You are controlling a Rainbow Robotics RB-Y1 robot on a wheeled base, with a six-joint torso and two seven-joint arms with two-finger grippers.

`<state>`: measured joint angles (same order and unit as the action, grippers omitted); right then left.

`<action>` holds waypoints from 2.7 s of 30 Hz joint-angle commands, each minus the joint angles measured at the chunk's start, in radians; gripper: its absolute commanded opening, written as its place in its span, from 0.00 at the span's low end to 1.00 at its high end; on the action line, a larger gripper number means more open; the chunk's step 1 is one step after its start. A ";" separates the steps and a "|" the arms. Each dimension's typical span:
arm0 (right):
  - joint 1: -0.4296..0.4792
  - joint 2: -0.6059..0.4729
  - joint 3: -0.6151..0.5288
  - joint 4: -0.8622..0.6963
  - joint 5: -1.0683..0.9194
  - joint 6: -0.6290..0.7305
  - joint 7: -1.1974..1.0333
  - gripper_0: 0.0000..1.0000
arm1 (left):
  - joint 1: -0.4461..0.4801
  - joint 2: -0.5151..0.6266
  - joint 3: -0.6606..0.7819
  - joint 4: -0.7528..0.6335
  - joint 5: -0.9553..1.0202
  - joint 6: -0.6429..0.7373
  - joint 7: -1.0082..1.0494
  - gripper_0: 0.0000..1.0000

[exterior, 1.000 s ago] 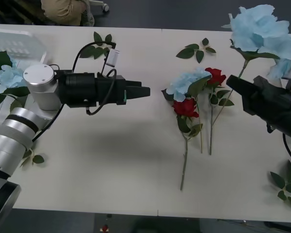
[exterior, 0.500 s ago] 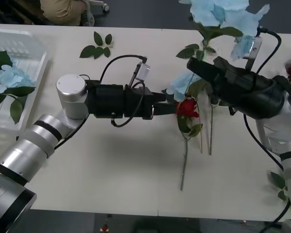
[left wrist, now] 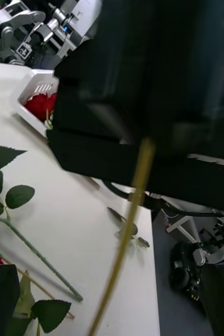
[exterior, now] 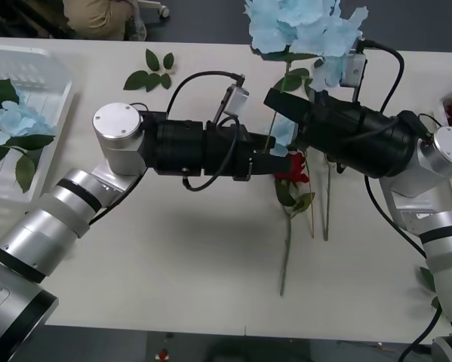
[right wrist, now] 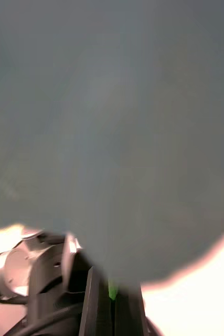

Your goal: Put the red flowers into the right box and the blue flowers into the left box

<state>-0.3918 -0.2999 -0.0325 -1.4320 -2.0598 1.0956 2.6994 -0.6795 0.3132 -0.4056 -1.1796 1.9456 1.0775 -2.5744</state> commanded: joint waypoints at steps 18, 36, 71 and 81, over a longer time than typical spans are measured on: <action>-0.052 -0.004 0.029 -0.019 -0.005 -0.022 0.006 0.00 | -0.031 0.014 0.011 -0.029 0.019 -0.056 -0.131 0.00; -0.052 -0.004 0.011 -0.019 -0.006 -0.011 0.006 0.85 | -0.012 0.060 0.011 -0.029 0.036 -0.067 -0.131 0.00; -0.055 -0.240 -0.012 -0.019 0.224 0.138 -0.211 1.00 | -0.051 1.009 0.016 0.083 -0.083 0.136 -0.131 0.00; -0.045 -0.292 -0.145 -0.019 0.411 0.271 -0.676 1.00 | -0.051 1.155 0.027 0.043 -0.387 0.068 -0.131 0.00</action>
<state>-0.4130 -0.5772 -0.1365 -1.4319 -1.6707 1.3557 2.1326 -0.6863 1.4232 -0.4051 -1.1282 1.6023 1.1515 -2.6428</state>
